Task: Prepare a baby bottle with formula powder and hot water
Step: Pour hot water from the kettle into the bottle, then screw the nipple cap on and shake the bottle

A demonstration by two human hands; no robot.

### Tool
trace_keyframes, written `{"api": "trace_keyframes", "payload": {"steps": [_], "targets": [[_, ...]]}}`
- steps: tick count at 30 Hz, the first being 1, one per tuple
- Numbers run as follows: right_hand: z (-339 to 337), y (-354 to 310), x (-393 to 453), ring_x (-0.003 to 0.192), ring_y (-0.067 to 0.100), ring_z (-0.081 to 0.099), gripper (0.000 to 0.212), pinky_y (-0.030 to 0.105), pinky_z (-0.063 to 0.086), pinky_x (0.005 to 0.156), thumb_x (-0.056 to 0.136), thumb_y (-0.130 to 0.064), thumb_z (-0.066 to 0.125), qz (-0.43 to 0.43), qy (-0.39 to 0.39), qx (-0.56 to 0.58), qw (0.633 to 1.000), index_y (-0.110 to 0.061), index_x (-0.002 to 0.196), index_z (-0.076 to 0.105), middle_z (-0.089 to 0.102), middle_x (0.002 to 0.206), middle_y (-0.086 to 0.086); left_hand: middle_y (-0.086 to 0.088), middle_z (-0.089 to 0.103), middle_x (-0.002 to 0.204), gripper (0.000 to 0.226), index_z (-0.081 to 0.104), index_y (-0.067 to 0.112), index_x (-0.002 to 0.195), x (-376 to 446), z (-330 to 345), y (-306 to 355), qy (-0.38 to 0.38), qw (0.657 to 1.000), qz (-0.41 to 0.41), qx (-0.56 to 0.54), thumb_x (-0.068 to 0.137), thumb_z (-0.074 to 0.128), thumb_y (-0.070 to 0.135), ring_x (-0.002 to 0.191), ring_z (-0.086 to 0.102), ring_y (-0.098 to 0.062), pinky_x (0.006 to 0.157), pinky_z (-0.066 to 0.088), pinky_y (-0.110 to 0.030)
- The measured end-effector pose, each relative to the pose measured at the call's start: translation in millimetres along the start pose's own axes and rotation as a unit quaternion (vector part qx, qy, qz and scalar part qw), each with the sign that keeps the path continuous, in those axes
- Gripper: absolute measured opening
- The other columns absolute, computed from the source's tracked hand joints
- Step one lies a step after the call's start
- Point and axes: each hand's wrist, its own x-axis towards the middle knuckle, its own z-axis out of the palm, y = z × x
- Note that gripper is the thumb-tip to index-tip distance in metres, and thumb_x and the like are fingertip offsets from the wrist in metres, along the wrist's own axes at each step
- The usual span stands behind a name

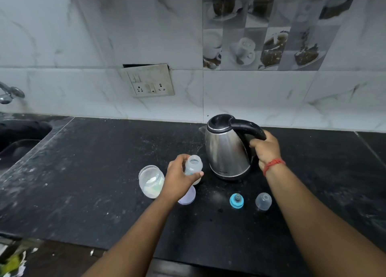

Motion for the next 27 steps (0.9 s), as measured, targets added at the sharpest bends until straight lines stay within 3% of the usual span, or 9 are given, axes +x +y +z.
{"api": "trace_keyframes", "payload": {"steps": [2,12,17,22,25,27], "targets": [[7,9,5,0.078,0.019,0.061,0.044,0.03,0.05,0.073,0.073,0.016,0.054,0.02,0.007,0.014,1.0,-0.024,0.084,0.068,0.066,0.081,0.003,0.009,0.066,0.108,0.046,0.059,0.026,0.109,-3,-2,-4,-0.004,1.0,-0.006,-0.005,0.075,0.09,0.02,0.1,0.062,-0.003,0.079,0.044,-0.011],[18,39,26,0.075,0.016,0.06,0.048,0.03,0.052,0.073,0.075,0.017,0.054,0.049,-0.009,0.031,0.998,-0.016,0.105,0.069,0.065,0.08,0.002,0.014,0.07,0.108,0.047,0.059,0.031,0.11,-9,-5,-17,-0.045,0.998,-0.024,-0.045,0.076,0.09,0.02,0.099,0.065,-0.001,0.089,0.051,-0.023],[8,52,30,0.074,0.018,0.058,0.041,0.035,0.049,0.079,0.075,0.016,0.057,0.05,-0.004,0.019,0.999,-0.022,0.085,0.068,0.061,0.073,0.0,0.017,0.071,0.109,0.049,0.06,0.034,0.114,-7,-4,-19,-0.065,0.996,-0.011,-0.057,0.075,0.089,0.026,0.104,0.067,-0.005,0.097,0.053,-0.033],[-13,66,37,0.097,0.027,0.067,0.036,0.039,0.055,0.086,0.079,0.006,0.067,0.068,-0.036,-0.038,0.996,-0.026,0.096,0.069,0.072,0.093,0.002,0.014,0.07,0.112,0.051,0.058,0.029,0.118,-4,1,-17,-0.064,0.996,-0.002,-0.066,0.078,0.088,0.022,0.105,0.067,-0.006,0.097,0.054,-0.034],[-20,66,41,0.104,0.028,0.063,0.041,0.036,0.048,0.079,0.08,0.002,0.068,0.099,-0.061,-0.106,0.988,-0.018,0.113,0.057,0.066,0.103,0.005,0.012,0.07,0.113,0.051,0.058,0.026,0.12,-1,5,-14,-0.065,0.996,0.004,-0.065,0.08,0.088,0.017,0.104,0.066,-0.003,0.095,0.053,-0.029],[-26,65,38,0.108,0.028,0.057,0.046,0.037,0.047,0.084,0.077,0.002,0.067,0.108,-0.019,-0.155,0.982,-0.012,0.117,0.049,0.059,0.115,0.01,0.012,0.07,0.114,0.053,0.058,0.024,0.122,0,9,-14,-0.066,0.996,0.006,-0.062,0.08,0.088,0.018,0.105,0.066,-0.004,0.095,0.052,-0.028]]}}
